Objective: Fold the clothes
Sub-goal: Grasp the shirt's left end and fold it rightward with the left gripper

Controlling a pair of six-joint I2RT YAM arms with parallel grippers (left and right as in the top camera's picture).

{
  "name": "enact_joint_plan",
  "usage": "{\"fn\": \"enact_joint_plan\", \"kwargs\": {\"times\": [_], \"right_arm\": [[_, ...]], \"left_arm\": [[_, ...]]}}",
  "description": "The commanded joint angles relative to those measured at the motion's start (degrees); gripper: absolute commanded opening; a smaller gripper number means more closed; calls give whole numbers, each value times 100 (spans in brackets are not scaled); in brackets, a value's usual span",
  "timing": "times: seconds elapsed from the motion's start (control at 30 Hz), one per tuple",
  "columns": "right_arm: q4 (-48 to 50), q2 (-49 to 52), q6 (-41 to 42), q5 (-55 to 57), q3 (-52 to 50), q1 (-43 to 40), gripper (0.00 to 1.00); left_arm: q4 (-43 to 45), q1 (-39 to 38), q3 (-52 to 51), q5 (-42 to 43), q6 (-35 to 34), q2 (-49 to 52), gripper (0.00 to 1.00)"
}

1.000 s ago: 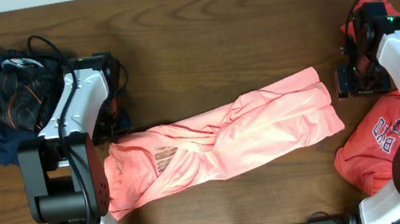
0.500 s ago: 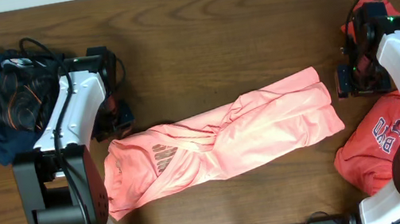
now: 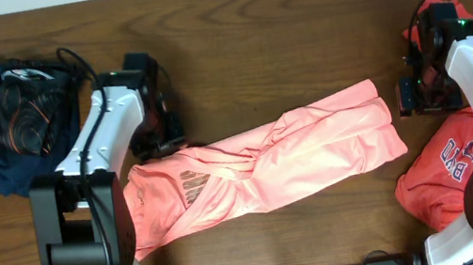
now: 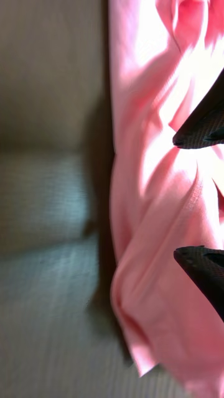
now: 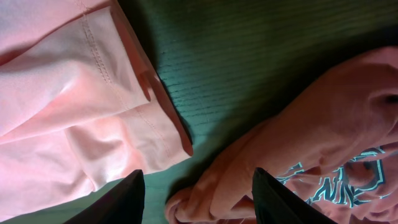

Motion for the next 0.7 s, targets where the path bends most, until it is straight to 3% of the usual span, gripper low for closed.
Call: {"fn": "enact_joint_plan", "kwargs": {"times": [0.0, 0.1, 0.2, 0.23, 0.57, 0.67], "right_arm": [[-15, 9, -94, 0, -33, -20, 54], [-17, 9, -94, 0, -33, -20, 54], [-55, 9, -122, 0, -33, -20, 54], [-59, 9, -136, 0, -33, -22, 54], [-50, 9, -136, 0, -33, -22, 54], [-57, 9, -136, 0, -33, -22, 54]], "left_arm": [[96, -33, -302, -238, -26, -13, 52], [413, -31, -638, -254, -39, -9, 52], [339, -31, -831, -247, -199, -9, 13], [216, -33, -828, -240, -201, -11, 6], [-776, -31, -831, -260, -269, -79, 6], [-688, -31, -894, -636, -544, -79, 13]]}}
